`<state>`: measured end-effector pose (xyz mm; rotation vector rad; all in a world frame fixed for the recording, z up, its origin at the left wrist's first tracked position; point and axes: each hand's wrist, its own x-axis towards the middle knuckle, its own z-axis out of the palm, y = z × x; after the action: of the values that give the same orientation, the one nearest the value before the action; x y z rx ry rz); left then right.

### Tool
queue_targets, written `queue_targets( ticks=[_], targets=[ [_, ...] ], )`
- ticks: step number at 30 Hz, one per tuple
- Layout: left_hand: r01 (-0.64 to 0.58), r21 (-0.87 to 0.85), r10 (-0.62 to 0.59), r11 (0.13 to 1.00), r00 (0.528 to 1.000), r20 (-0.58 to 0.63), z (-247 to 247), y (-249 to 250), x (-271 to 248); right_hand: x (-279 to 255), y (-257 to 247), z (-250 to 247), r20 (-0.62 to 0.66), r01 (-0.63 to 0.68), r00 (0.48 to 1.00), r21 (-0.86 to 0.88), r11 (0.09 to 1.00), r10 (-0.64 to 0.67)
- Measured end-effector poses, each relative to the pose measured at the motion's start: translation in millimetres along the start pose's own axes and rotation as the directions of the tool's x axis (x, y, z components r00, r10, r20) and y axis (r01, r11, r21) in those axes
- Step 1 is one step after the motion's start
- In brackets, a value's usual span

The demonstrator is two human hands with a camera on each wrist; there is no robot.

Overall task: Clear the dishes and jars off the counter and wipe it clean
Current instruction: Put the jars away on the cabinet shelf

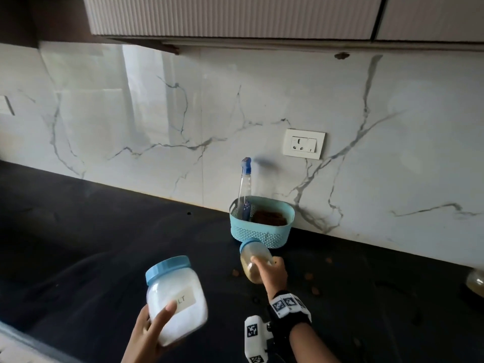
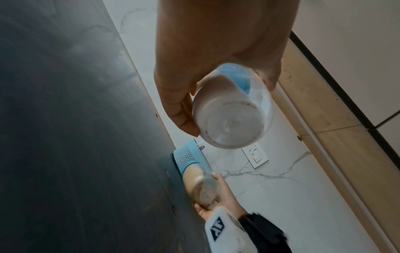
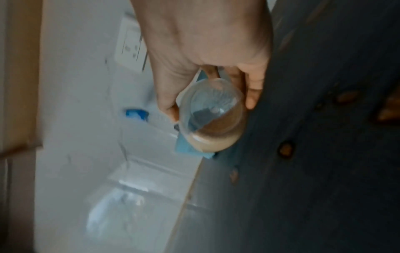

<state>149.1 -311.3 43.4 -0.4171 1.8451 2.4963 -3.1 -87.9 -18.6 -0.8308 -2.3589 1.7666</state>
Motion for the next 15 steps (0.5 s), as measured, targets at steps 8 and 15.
queue_targets(
  ticks=[8,15],
  targets=[
    [0.020,0.034,-0.028,0.999,0.966,0.257,70,1,12,-62,-6,-131,0.342,-0.292,0.936,0.890,0.350,-0.088],
    [0.143,-0.024,-0.093,0.989,0.755,0.649,181,10,-25,-145,-2,-266,0.076,-0.035,0.949,0.990,0.137,-0.307]
  ],
)
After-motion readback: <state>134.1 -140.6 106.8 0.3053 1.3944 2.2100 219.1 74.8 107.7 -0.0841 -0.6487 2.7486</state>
